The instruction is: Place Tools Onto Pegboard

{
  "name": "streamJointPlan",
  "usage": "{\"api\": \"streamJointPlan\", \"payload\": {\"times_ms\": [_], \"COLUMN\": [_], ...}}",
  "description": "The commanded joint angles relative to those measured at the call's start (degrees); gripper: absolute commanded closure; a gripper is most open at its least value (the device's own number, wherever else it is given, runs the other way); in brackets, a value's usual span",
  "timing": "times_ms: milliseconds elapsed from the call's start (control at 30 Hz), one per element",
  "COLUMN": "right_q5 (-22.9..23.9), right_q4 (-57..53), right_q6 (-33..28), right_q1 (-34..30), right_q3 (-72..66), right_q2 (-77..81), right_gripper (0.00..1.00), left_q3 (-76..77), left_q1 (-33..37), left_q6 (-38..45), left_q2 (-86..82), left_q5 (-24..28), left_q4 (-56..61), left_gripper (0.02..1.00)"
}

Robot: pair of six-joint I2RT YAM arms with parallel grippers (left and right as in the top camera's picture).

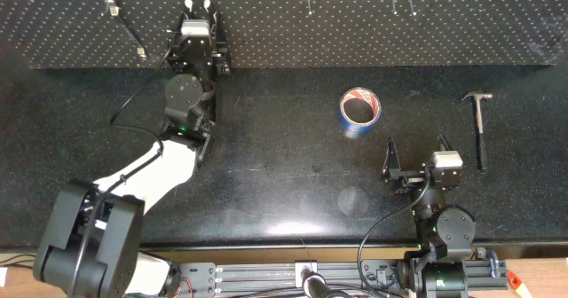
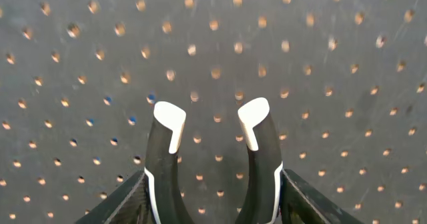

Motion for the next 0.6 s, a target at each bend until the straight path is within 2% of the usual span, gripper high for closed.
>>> {"api": "streamJointPlan", "payload": {"times_ms": [33,67,100,167,200,267,367,567,600], "right_q5": [0.50,0.50,0.52,0.52,0.52,0.52,0.52,0.52,0.52], "right_q4": [0.02,0.02,0.02,0.02,0.02,0.02,0.02,0.02,0.02], "right_q6": [-0.63,-0.63,-0.63,-0.63,-0.63,-0.63,-0.63,-0.63,-0.63], "right_q1": [-0.26,-0.24,-0.24,-0.26,-0.24,-0.26,-0.24,-0.26,-0.26], "right_q3": [-0.35,-0.35,-0.35,-0.35,-0.35,-0.35,-0.35,-0.35,-0.35], "right_q2": [-0.57,-0.57,-0.57,-0.57,-0.57,-0.57,-0.57,-0.57,-0.57], "right_gripper": [0.025,0.025,0.025,0.025,0.025,0.025,0.025,0.025,0.025], "left_q3": [0.74,0.74,0.74,0.74,0.74,0.74,0.74,0.74,0.74], "left_q1": [0.04,0.04,0.04,0.04,0.04,0.04,0.04,0.04,0.02], "left_q6": [0.26,0.28,0.28,0.28,0.28,0.28,0.28,0.28,0.28], "left_q2": [0.59,0.59,0.59,0.59,0.57,0.57,0.57,0.57,0.57], "left_q5": [-0.02,0.00,-0.02,-0.02,-0.02,-0.04,-0.02,0.83,0.83], "left_q4": [-2.69,-2.58,-2.03,-1.27,-0.63,0.42,0.81,-0.31,-0.24], "left_gripper": [0.989,0.879,0.820,0.772,0.693,0.465,0.224,0.027,0.018]}}
